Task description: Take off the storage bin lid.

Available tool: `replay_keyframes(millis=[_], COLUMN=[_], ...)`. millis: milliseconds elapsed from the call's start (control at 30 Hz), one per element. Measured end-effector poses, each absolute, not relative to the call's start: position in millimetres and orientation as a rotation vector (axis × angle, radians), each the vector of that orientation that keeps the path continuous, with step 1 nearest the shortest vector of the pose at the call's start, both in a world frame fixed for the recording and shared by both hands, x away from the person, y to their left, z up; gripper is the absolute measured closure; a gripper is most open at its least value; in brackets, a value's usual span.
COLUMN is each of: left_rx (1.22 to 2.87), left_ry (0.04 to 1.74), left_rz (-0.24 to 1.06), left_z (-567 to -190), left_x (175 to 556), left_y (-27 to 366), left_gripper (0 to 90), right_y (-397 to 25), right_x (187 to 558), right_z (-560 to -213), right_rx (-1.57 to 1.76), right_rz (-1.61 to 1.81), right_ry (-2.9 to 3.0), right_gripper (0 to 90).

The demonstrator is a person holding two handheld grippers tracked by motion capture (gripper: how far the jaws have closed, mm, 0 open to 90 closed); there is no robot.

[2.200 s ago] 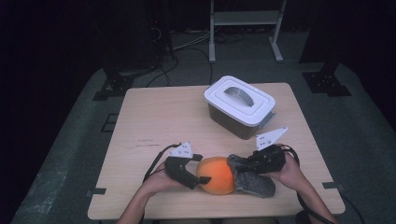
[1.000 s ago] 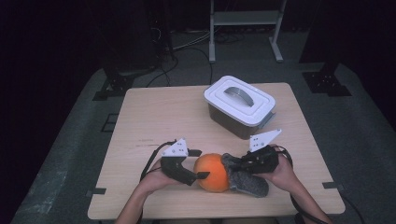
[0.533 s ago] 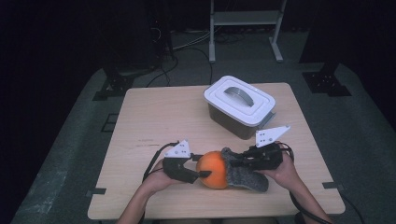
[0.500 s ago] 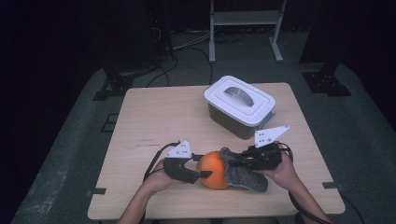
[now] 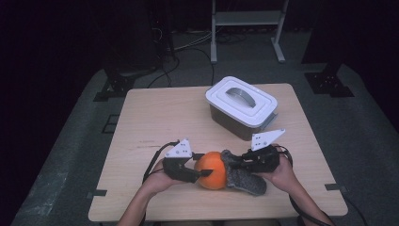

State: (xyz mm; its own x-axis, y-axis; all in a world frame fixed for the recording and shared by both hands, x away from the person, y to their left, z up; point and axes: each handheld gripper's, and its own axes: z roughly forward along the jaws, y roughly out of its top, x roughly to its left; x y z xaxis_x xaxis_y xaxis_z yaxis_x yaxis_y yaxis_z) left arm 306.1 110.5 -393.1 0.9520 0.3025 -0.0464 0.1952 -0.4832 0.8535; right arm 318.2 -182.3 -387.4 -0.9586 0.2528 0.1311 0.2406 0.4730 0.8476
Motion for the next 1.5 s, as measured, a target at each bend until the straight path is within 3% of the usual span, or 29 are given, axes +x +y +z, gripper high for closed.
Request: replay_keyframes(millis=[167, 400, 567, 633, 767, 867, 1333, 1500], left_rx=[2.099, 2.065, 2.066, 2.07, 2.074, 2.081, 2.096, 2.095], left_ry=[0.33, 0.351, 0.387, 0.381, 0.38, 0.378, 0.447, 0.423], left_rz=[0.145, 0.103, 0.037, 0.025, 0.076, 0.088, 0.124, 0.109], left_z=[-394, -398, -414, -422, -414, -411, -403, -406], left_x=[303, 308, 314, 313, 309, 308, 306, 305], left_y=[106, 112, 109, 102, 100, 101, 97, 98], left_gripper=[38.8, 20.7, 14.8, 14.9, 33.0, 39.7, 39.3, 28.2], right_y=[-174, -179, -190, -193, -199, -201, -193, -196], right_x=[313, 317, 324, 326, 330, 331, 321, 326], right_z=[-382, -392, -396, -398, -401, -401, -382, -392], right_rx=[0.393, 0.425, 0.457, 0.464, 0.517, 0.532, 0.471, 0.486], right_rz=[1.604, 1.56, 1.565, 1.558, 1.56, 1.558, 1.63, 1.607], right_ry=[2.69, 2.744, 2.763, 2.77, 2.752, 2.739, 2.662, 2.723], right_gripper=[78.4, 78.7, 78.6, 78.5, 78.6, 78.6, 78.3, 78.4])
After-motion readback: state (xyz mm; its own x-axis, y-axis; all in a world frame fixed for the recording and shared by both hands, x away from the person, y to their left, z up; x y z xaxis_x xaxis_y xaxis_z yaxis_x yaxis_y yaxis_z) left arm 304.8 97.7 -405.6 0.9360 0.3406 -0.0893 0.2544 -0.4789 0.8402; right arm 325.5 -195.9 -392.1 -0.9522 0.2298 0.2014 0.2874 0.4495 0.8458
